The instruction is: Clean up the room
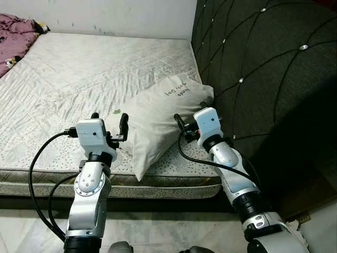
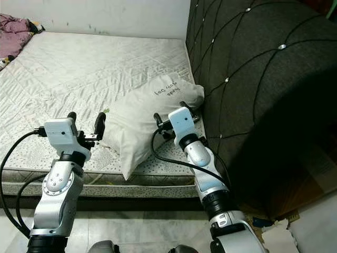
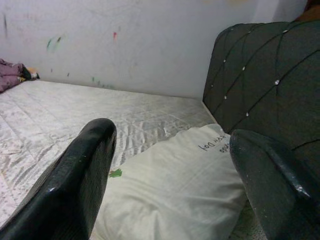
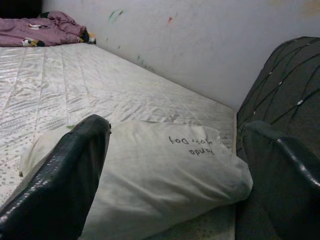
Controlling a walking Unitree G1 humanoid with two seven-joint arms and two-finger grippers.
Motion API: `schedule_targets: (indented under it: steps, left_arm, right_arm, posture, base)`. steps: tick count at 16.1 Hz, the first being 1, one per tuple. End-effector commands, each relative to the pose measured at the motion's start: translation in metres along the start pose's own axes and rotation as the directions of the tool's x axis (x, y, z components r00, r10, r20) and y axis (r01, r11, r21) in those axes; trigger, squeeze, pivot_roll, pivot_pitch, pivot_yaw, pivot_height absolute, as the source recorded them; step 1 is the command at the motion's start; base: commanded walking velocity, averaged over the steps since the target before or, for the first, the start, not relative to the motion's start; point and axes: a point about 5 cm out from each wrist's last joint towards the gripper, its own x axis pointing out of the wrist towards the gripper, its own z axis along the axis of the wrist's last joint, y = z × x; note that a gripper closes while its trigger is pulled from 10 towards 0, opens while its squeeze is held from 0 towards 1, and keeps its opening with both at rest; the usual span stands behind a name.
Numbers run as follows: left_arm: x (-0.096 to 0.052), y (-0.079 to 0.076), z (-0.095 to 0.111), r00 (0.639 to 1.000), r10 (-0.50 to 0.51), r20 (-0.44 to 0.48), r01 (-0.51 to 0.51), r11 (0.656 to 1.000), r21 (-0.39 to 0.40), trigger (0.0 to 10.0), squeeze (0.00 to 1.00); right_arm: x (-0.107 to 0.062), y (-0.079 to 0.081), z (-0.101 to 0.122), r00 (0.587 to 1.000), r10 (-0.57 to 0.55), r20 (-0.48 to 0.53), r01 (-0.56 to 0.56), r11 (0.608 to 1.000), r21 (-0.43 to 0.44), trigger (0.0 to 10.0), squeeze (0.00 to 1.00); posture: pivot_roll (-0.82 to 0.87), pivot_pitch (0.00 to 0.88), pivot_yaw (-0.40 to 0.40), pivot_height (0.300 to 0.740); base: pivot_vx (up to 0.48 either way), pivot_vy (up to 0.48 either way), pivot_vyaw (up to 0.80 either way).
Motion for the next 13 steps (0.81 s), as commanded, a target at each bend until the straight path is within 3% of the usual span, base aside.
schedule_targets:
  steps: [1,13]
  left_arm:
    - [0.002,-0.003,0.0041,1.0,-0.021,0.021,0.021,1.0,0.003,10.0,0.0]
    - [-0.0005,-0.0047,0.0033,1.0,-0.027,0.012,0.027,1.0,-0.004,10.0,0.0]
  right_arm:
    - [0.003,-0.0026,0.0033,1.0,-0.001,0.007,0.001,1.0,-0.003,10.0,0.0]
    - [-0.0026,-0.0096,0.0016,0.999,-0.033,0.008,0.033,0.999,0.0,10.0,0.0]
  posture:
    - [0.04,0.0,-0.048,0.74]
    - [0.04,0.0,-0.045,0.74]
  base:
    - [0.266,0.0,0.0]
    - [0.316,0.0,-0.04]
